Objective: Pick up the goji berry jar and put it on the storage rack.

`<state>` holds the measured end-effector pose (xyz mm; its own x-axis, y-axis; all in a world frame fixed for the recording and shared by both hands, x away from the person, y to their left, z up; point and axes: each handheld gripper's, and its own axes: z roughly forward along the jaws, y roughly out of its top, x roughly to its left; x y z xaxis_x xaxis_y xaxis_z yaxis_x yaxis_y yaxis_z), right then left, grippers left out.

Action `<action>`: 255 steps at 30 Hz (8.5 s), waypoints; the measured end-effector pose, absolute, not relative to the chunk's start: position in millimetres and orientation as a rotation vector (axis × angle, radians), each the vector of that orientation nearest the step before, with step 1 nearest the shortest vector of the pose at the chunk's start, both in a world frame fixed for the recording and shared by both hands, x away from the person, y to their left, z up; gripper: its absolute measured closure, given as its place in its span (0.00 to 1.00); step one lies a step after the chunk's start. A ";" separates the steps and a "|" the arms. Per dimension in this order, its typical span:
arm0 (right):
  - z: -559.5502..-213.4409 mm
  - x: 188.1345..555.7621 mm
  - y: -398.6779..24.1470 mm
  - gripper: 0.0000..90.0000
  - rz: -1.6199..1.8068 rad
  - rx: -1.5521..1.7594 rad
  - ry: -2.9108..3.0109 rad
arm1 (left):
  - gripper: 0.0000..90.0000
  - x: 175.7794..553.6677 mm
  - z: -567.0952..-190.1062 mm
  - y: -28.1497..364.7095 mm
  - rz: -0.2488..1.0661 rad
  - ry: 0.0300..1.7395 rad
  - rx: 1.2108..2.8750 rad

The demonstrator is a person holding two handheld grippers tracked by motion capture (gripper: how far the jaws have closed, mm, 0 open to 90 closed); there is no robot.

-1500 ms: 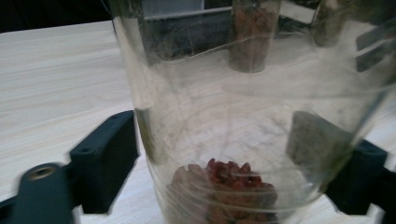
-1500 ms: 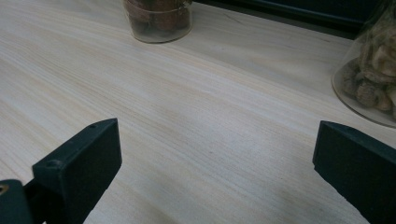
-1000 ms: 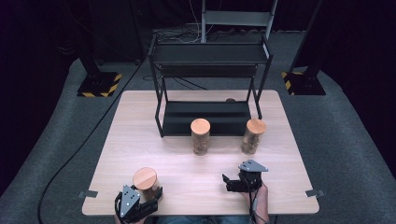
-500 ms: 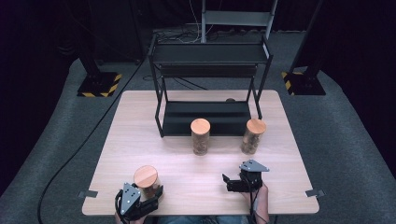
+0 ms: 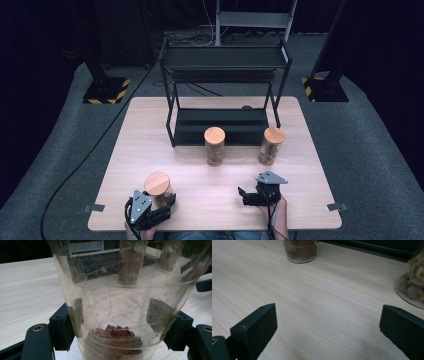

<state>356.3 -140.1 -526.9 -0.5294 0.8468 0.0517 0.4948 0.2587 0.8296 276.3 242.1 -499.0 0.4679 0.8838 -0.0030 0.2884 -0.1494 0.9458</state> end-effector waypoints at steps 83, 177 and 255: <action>-527.4 358.3 -138.9 0.00 1.152 1.233 2.144 | 0.28 349.2 -468.1 225.1 0.696 0.933 1.702; -527.5 359.1 -139.8 0.01 1.160 1.243 2.148 | 0.28 420.0 -451.6 214.9 0.686 0.951 1.726; -527.5 358.8 -138.6 0.01 1.144 1.237 2.147 | 0.28 478.3 -445.1 197.6 0.687 0.960 1.749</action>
